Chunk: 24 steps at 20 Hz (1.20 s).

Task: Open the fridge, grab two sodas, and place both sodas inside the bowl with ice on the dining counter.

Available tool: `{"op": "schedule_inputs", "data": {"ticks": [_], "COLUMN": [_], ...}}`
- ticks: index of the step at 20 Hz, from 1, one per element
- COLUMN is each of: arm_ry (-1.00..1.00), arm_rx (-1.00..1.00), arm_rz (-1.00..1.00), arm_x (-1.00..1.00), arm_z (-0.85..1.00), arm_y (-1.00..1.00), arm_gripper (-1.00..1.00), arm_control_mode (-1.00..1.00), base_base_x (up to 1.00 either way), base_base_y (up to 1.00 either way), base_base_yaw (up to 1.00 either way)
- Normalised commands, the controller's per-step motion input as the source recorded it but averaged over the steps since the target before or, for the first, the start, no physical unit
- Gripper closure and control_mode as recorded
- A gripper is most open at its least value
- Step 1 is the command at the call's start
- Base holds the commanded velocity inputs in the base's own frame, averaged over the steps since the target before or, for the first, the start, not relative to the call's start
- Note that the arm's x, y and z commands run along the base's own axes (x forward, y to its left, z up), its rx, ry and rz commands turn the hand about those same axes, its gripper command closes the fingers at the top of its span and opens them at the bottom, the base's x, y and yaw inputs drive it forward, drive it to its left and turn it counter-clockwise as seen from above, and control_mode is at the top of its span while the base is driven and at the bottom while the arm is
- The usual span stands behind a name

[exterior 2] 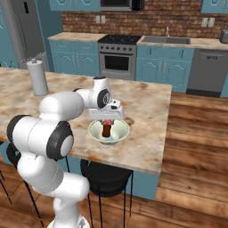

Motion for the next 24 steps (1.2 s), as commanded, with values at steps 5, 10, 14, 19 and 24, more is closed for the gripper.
{"op": "schedule_inputs", "data": {"ticks": [5, 10, 14, 19, 24], "arm_ry": [0.00, 0.00, 0.00, 0.00, 0.00], "arm_rx": [0.00, 0.00, 0.00, 0.00, 0.00], "arm_rz": [0.01, 0.03, 0.05, 0.06, 0.05], "arm_x": [0.00, 0.17, 0.16, 0.00, 0.00], "arm_z": [-0.08, -0.10, -0.09, -0.13, -0.12], "arm_y": [0.09, 0.01, 0.00, 0.00, 0.00], "arm_gripper": [1.00, 1.00, 1.00, 1.00, 1.00], "arm_control_mode": [-1.00, -1.00, -1.00, -1.00, -1.00], "base_base_x": [0.00, 0.00, 0.00, 0.00, 0.00], "base_base_y": [0.00, 0.00, 0.00, 0.00, 0.00], "base_base_yaw": [0.00, 0.00, 0.00, 0.00, 0.00]}}
